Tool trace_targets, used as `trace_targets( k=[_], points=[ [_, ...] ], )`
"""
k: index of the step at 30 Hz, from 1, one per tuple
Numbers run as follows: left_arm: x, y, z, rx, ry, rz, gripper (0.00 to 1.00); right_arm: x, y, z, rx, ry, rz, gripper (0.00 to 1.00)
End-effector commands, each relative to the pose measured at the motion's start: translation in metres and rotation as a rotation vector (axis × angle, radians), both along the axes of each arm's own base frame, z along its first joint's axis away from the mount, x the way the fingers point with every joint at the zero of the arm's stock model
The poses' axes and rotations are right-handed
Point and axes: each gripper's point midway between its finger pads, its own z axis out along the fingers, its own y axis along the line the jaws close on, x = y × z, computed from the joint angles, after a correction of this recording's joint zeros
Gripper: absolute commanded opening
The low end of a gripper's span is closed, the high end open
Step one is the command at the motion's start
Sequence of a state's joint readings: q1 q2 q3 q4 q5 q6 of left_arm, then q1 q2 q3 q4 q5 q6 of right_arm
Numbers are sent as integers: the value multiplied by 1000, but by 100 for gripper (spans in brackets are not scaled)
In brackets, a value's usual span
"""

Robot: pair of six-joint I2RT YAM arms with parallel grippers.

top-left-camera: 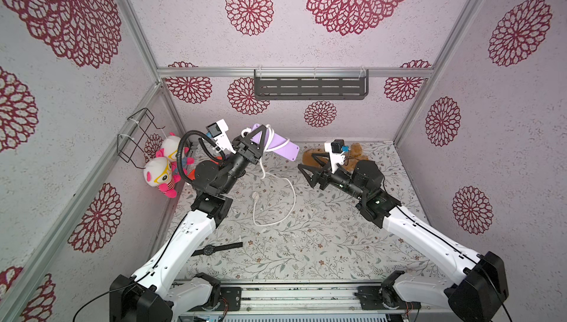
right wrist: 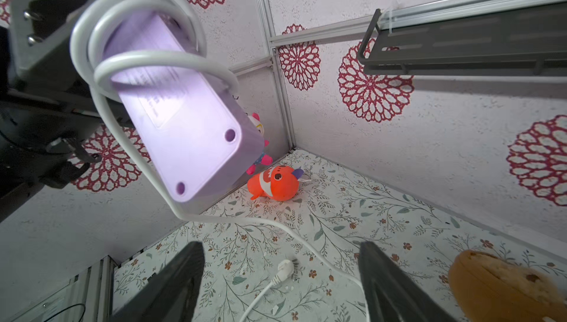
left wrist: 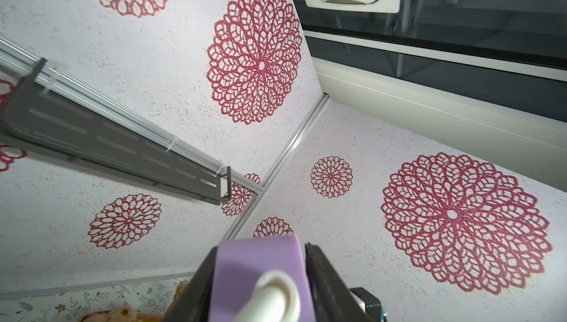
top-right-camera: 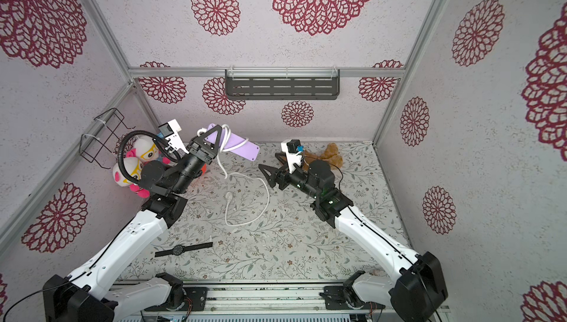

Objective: Unwrap the cord wrapped around the power strip
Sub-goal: Unwrap the power cord from the power strip, then adjust the power strip.

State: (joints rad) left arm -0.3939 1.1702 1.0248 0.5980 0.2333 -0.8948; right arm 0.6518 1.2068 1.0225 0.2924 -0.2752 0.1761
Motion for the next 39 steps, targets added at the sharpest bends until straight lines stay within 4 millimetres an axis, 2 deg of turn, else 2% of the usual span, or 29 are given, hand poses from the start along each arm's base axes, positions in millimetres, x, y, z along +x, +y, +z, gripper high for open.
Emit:
trace_targets(
  k=[1, 3, 6, 10, 15, 19, 25, 33, 37, 39],
  points=[
    [-13, -3, 24, 10, -33, -51, 0, -10, -16, 19, -171, -176, -72, 87],
    [-12, -3, 21, 16, -18, -50, 0, -13, -15, 26, -257, -266, -76, 91],
    [-13, -8, 17, 26, -2, -73, 0, -13, -2, 27, -361, -330, -42, 94],
    [-13, -13, 11, 36, 12, -100, 0, -16, 18, 30, -376, -379, 18, 95],
    [-13, -17, 8, 41, 14, -120, 0, -15, 39, 34, -362, -395, 57, 90],
    [-15, -20, 9, 48, 9, -135, 0, -11, 47, 31, -362, -397, 73, 82],
    [-10, -20, -1, 57, 45, -126, 0, -8, 46, 36, -347, -414, 51, 76],
    [0, -23, -16, 58, 96, -127, 0, -14, 41, 38, -315, -423, 42, 80],
    [2, -26, -18, 52, 101, -140, 0, -14, 43, 30, -316, -407, 52, 74],
    [3, -26, -18, 48, 104, -143, 0, -13, 45, 29, -311, -399, 59, 66]
  ],
)
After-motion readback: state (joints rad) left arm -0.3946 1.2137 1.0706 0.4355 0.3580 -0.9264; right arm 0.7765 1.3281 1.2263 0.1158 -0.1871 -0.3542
